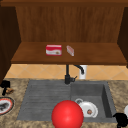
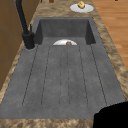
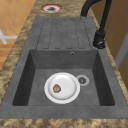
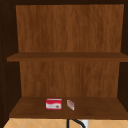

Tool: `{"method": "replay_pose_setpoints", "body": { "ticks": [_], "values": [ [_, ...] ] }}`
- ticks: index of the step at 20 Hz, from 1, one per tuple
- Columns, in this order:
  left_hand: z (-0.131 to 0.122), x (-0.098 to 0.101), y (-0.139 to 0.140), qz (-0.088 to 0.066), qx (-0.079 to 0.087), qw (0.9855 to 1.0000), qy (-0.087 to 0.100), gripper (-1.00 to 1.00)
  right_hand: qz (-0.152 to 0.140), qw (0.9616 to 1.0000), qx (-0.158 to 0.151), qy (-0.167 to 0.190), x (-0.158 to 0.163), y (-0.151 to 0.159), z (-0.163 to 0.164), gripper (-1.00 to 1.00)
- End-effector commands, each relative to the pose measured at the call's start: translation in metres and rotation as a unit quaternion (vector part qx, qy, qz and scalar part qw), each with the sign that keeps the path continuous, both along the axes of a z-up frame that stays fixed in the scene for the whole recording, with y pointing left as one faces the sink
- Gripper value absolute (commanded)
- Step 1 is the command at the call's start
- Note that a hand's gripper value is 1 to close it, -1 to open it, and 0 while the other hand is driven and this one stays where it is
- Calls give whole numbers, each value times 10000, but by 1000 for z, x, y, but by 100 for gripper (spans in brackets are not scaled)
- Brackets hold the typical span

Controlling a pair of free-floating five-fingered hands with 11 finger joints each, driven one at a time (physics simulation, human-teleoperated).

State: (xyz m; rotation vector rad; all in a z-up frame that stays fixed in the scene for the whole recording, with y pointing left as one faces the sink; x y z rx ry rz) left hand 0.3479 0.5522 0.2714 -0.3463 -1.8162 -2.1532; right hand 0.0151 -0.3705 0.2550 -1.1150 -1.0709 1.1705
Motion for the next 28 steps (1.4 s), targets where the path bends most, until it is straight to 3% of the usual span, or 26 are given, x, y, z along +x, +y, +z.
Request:
{"method": "replay_pose_setpoints", "body": {
  "ticks": [1, 15, 28],
  "values": [
    [19, -8, -29, 0, 9, 10000, -96, 100, 0, 10000, 0, 0, 0, 0, 0, 0],
    [80, -40, -133, 5, 20, 10000, -85, 100, 0, 10000, 0, 0, 0, 0, 0, 0],
    [101, -62, -229, 11, 111, 9999, -5, 100, 0, 10000, 0, 0, 0, 0, 0, 0]
  ]
}}
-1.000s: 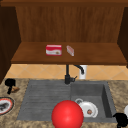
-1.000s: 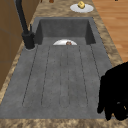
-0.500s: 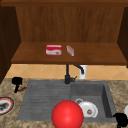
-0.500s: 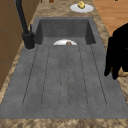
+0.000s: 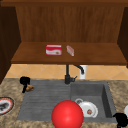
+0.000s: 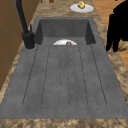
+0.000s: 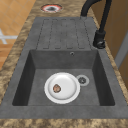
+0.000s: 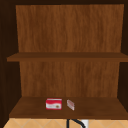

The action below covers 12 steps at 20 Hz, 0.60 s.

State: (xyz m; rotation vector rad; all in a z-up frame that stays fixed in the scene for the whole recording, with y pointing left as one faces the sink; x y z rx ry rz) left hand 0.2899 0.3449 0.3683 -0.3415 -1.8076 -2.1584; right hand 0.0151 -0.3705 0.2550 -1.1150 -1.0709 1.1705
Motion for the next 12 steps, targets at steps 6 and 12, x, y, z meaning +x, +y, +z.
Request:
{"method": "replay_pose_setpoints", "body": {
  "ticks": [6, 12],
  "values": [
    [11, -11, -70, 4, 83, 10000, -40, 100, 0, 10000, 0, 0, 0, 0, 0, 0],
    [20, -16, -118, 8, 96, 9999, -91, 100, 0, 10000, 0, 0, 0, 0, 0, 0]
  ]
}}
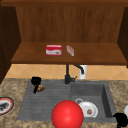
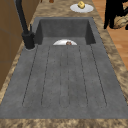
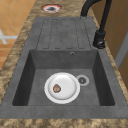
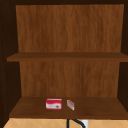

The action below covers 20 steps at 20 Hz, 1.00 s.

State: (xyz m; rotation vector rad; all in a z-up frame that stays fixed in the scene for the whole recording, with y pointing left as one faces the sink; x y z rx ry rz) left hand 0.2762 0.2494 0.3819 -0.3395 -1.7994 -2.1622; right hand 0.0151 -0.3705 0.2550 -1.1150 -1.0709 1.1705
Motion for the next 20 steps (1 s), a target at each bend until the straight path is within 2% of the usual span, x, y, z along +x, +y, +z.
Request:
{"method": "replay_pose_setpoints", "body": {
  "ticks": [1, 9, 20],
  "values": [
    [8, -3, -30, 0, 68, 9999, -98, 100, 0, 10000, 0, 0, 0, 0, 0, 0],
    [16, -6, -93, 18, 88, 9999, -97, 100, 0, 10000, 0, 0, 0, 0, 0, 0],
    [-3, -6, -174, 135, 83, 9999, -43, 100, 0, 10000, 0, 0, 0, 0, 0, 0]
  ]
}}
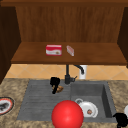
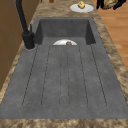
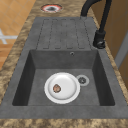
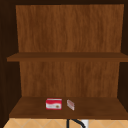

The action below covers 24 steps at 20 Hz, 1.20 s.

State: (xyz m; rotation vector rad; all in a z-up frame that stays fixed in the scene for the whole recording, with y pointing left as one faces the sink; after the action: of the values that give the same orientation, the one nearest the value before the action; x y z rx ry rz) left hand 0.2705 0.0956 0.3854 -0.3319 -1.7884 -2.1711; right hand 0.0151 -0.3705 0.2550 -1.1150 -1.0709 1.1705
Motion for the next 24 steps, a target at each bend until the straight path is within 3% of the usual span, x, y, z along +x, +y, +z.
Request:
{"method": "replay_pose_setpoints", "body": {
  "ticks": [1, 2, 7, 19, 24],
  "values": [
    [-12, 1, -26, 152, 27, 9999, 0, 100, 0, 10000, 0, 0, 0, 0, 0, 0],
    [-20, 2, -29, 236, 2, 9997, 0, 100, 0, 10000, 0, 0, 0, 0, 0, 0],
    [-50, 6, -54, 320, 7, 9995, 55, 100, 0, 10000, 0, 0, 0, 0, 0, 0],
    [-99, 21, -124, 213, 36, 9998, -51, 100, 0, 10000, 0, 0, 0, 0, 0, 0],
    [-119, 28, -155, 235, 45, 9997, 6, 100, 0, 10000, 0, 0, 0, 0, 0, 0]
  ]
}}
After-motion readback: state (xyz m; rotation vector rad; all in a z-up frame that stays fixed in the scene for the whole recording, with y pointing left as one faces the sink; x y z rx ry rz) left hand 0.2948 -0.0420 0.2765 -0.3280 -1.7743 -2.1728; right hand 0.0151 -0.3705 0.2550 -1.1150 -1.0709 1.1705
